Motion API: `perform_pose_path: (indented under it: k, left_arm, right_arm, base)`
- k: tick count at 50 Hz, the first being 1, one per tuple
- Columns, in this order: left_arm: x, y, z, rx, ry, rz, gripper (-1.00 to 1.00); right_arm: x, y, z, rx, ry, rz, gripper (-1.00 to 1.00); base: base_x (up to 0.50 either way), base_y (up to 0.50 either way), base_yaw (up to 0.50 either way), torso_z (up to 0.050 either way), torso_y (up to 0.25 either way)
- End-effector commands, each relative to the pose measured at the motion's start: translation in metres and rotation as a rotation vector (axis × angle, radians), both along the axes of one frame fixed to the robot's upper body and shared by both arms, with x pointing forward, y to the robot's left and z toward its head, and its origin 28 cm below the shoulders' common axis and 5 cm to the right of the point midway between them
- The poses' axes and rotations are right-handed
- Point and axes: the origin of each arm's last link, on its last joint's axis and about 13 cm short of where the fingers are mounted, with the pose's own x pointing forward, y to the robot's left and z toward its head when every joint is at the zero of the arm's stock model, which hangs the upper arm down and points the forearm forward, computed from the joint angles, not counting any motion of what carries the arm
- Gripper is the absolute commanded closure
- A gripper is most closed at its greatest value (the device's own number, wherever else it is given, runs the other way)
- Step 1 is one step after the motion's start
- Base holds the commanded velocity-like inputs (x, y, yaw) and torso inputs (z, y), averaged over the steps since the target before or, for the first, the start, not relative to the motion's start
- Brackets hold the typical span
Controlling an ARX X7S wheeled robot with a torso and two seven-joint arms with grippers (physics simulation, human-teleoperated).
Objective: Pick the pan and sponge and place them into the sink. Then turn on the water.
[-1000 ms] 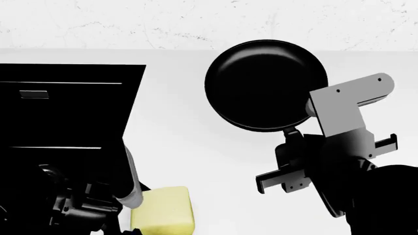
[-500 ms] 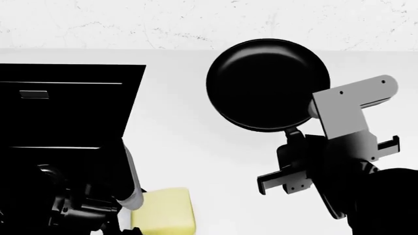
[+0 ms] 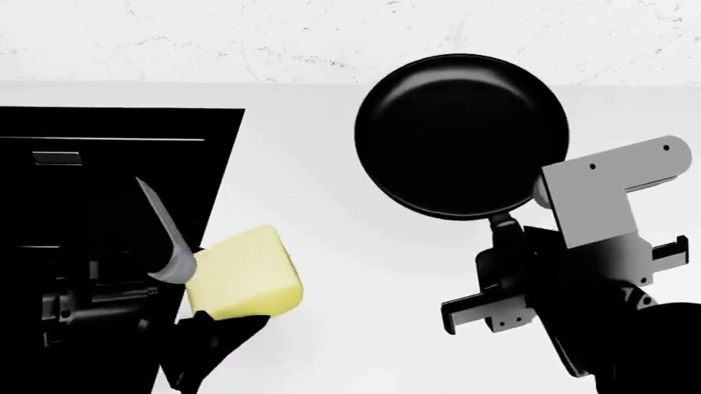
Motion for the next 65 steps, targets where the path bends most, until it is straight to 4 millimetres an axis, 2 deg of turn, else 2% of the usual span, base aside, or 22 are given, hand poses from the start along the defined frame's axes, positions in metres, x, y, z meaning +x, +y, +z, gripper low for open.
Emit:
perform_pose_path:
  k: [1, 5, 15, 28, 37, 59, 65]
  left_arm:
    - [-0.013, 0.017, 0.008, -0.041, -0.062, 0.163, 1.0]
    - [-0.022, 0.025, 0.006, -0.045, -0.063, 0.241, 1.0]
    - [-0.03, 0.041, 0.006, -0.049, -0.096, 0.409, 1.0]
    - [-0.036, 0.04, 0.002, -0.06, -0.168, 0.658, 1.0]
    - [-0.036, 0.039, 0.001, -0.071, -0.164, 0.689, 1.0]
    - [-0.041, 0.051, 0.003, -0.061, -0.15, 0.68, 1.0]
    - [-0.039, 0.047, 0.002, -0.063, -0.151, 0.684, 1.0]
  right_arm:
    - [-0.003, -0.005, 0.01, -0.013, -0.084, -0.03, 1.0]
    - [-0.006, -0.005, 0.009, -0.009, -0.087, -0.038, 1.0]
    - [-0.015, -0.008, 0.006, 0.002, -0.071, -0.073, 1.0]
    - [-0.019, -0.01, 0.001, 0.008, -0.082, -0.081, 1.0]
    - [-0.021, -0.011, 0.001, -0.014, -0.077, -0.064, 1.0]
    - [-0.023, -0.01, -0.004, -0.005, -0.074, -0.072, 1.0]
    - [-0.022, -0.009, -0.003, -0.012, -0.071, -0.068, 1.0]
  base:
    - [0.0, 0.0, 0.0, 0.0, 0.0]
    - [0.0, 0.0, 0.0, 0.0, 0.003]
    - [0.0, 0.0, 0.0, 0.0, 0.002]
    - [0.0, 0.0, 0.0, 0.001, 0.002]
    - [0.0, 0.0, 0.0, 0.001, 0.002]
    - [-0.01, 0.5, 0.0, 0.0, 0.002]
    - [-0.07, 0.5, 0.0, 0.0, 0.002]
